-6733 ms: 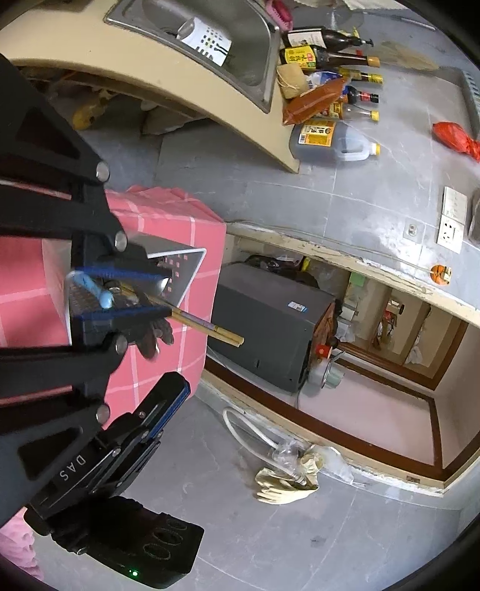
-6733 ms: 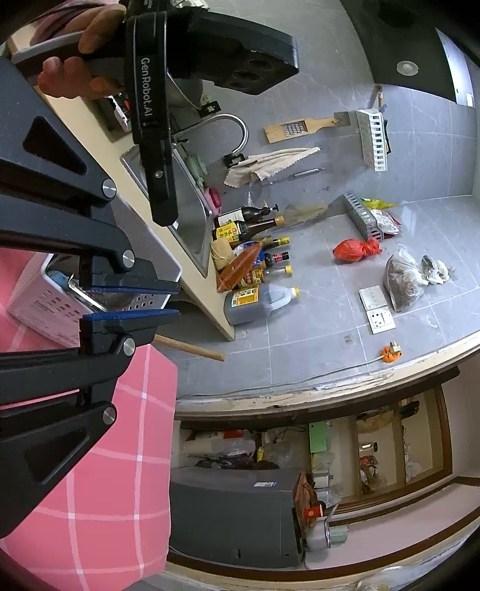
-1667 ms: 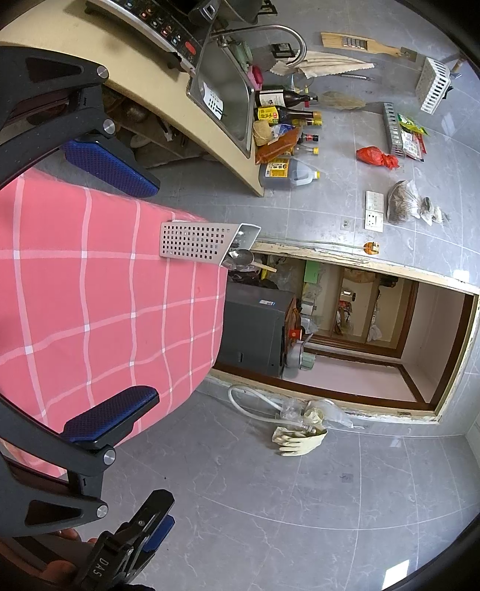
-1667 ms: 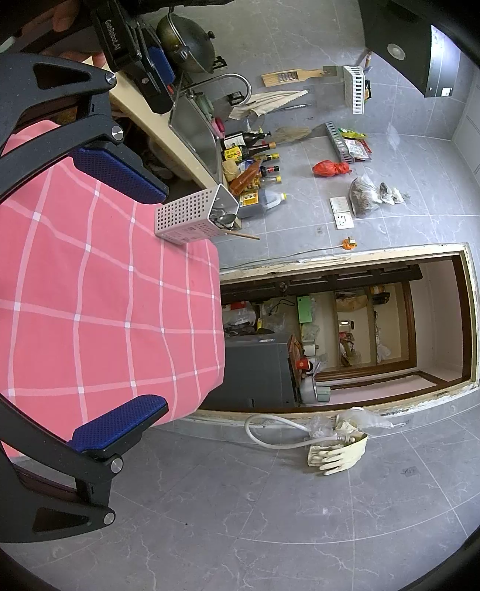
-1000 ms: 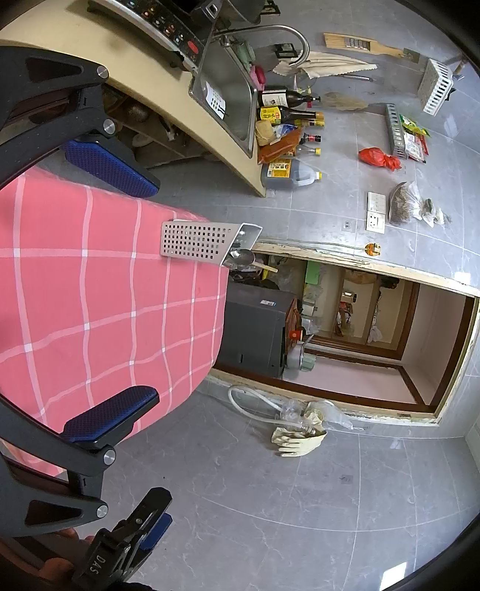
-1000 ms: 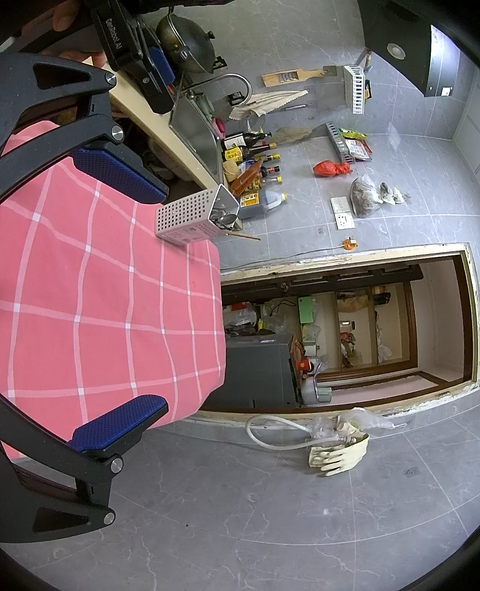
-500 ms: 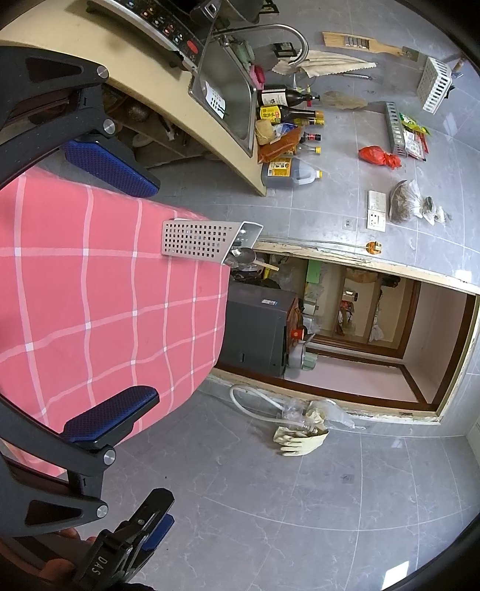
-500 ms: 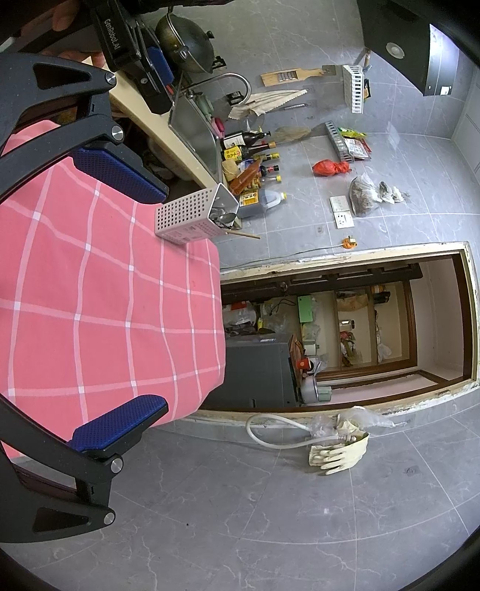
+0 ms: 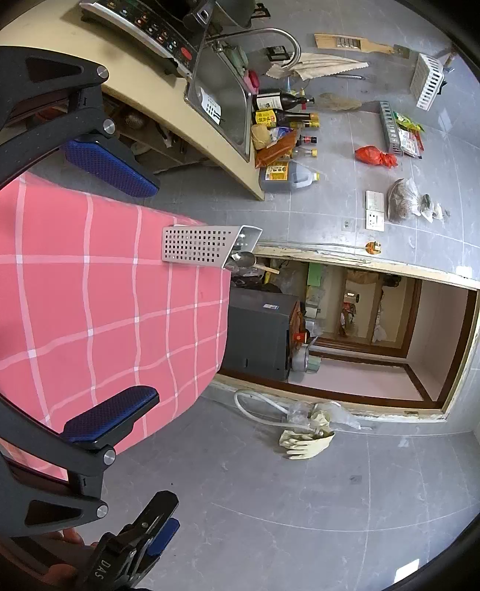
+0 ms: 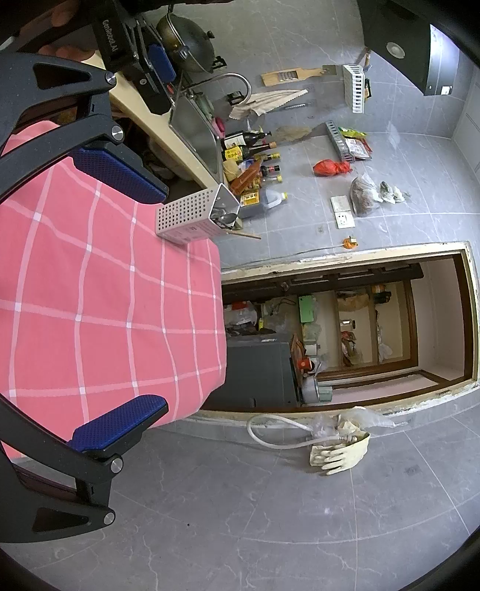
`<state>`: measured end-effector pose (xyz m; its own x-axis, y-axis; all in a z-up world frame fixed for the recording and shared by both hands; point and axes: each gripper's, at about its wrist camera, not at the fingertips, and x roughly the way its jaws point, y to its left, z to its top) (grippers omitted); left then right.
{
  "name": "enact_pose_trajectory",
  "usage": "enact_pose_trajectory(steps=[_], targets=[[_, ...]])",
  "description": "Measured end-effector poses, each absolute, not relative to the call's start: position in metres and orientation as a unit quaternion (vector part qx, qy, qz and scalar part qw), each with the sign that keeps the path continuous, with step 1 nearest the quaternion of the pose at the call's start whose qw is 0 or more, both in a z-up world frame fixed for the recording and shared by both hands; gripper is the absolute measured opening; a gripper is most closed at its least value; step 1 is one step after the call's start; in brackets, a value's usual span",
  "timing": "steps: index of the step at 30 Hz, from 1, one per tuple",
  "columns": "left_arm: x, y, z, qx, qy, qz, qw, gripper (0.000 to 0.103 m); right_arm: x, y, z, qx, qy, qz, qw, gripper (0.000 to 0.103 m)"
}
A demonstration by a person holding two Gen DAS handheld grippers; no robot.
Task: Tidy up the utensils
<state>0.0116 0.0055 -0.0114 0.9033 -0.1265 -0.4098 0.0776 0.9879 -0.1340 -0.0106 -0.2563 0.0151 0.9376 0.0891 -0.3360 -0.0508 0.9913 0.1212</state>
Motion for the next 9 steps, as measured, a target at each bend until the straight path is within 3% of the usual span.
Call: enact_pose_trajectory(steps=[9], targets=[[0.0164, 0.0078, -0.0133, -0.058, 0.224, -0.053, 0.971, 0.103, -0.0127, -0.2549, 0.0115, 0.057, 0.176, 0.036, 0.982, 0.102]])
